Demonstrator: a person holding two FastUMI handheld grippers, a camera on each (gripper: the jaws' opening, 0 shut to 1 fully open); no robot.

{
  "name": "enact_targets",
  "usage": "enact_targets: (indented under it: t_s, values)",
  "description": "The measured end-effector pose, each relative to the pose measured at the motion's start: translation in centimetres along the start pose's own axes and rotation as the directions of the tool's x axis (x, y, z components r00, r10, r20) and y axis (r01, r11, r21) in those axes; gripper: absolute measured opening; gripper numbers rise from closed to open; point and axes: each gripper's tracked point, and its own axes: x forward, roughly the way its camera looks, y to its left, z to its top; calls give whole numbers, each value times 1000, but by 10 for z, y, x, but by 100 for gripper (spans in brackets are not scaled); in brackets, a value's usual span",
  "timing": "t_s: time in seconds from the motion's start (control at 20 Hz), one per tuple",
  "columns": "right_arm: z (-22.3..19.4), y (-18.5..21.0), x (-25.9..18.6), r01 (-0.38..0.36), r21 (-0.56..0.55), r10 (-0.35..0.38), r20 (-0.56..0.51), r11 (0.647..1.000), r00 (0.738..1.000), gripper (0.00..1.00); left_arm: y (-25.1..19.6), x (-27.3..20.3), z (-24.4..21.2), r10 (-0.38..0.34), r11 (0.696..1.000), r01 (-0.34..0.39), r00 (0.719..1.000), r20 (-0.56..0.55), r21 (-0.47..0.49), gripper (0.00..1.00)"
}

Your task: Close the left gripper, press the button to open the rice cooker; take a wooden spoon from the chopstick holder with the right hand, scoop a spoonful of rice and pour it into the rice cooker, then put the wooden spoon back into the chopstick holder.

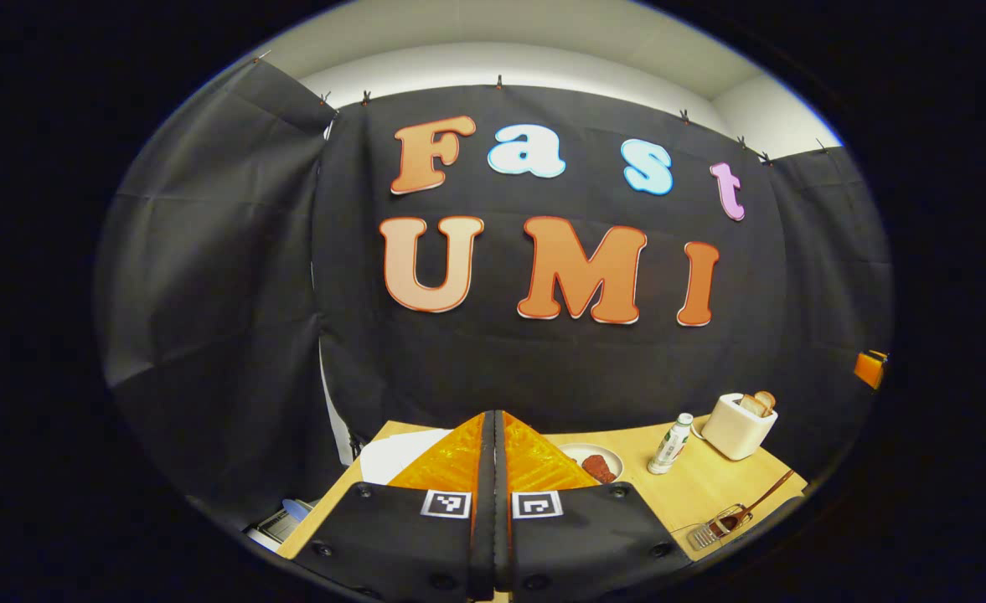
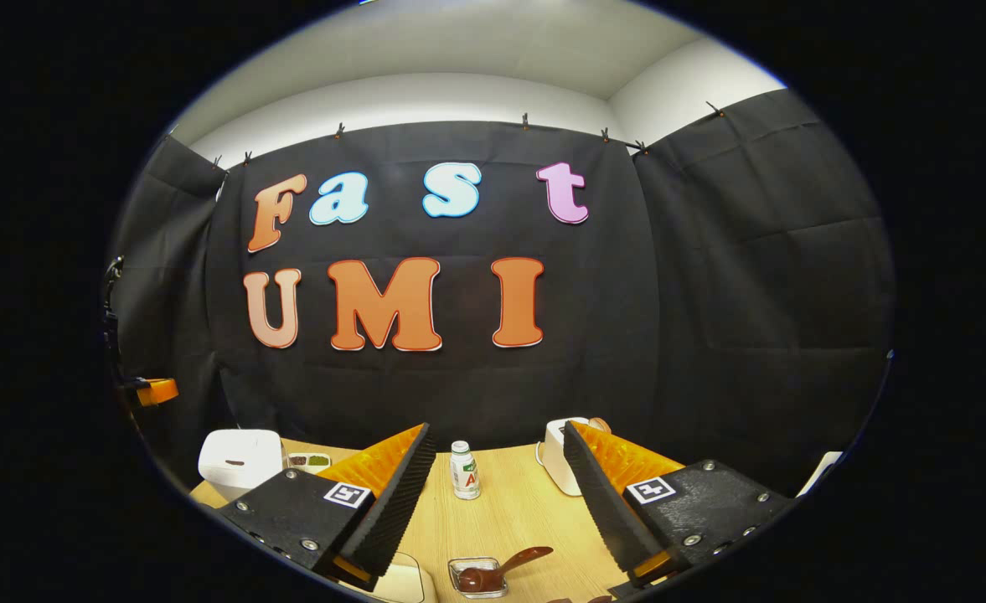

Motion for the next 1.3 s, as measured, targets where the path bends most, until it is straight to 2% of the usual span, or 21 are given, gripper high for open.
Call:
enact_targets:
  t_s: [0.3, 0.5, 0.7, 1.05, 1.1, 1.15, 1.25, 1.3]
  values:
    - [-11, -8, 7, 36, -9, -37, -33, 999, 999, 95, 6, 52, -64, -31, 999, 30, 991, -130, -15, 4]
    - [-19, -9, 8, 51, -16, -51, -54, 999, 997, 96, 17, 71, -103, -49, 998, 37, 975, -215, -58, 4]
    - [-27, -10, 11, 59, -21, -60, -75, 998, 995, 96, 29, 79, -133, -42, 998, 26, 961, -273, -62, 4]
    - [-33, -7, 16, 52, -29, -54, -94, 998, 994, 96, 35, 88, -164, -45, 996, 18, 941, -336, -84, 5]
    - [-34, -7, 17, 51, -32, -54, -96, 998, 994, 100, 35, 87, -167, -48, 996, 18, 935, -352, -88, 4]
    - [-34, -8, 18, 52, -34, -55, -98, 998, 994, 96, 36, 88, -163, -52, 996, 22, 941, -335, -92, 4]
    - [-36, -9, 19, 49, -29, -52, -104, 998, 993, 96, 37, 91, -170, -63, 994, 27, 936, -346, -108, 5]
    - [-38, -8, 19, 46, -24, -49, -107, 999, 993, 96, 36, 88, -176, -67, 993, 22, 921, -385, -120, 5]
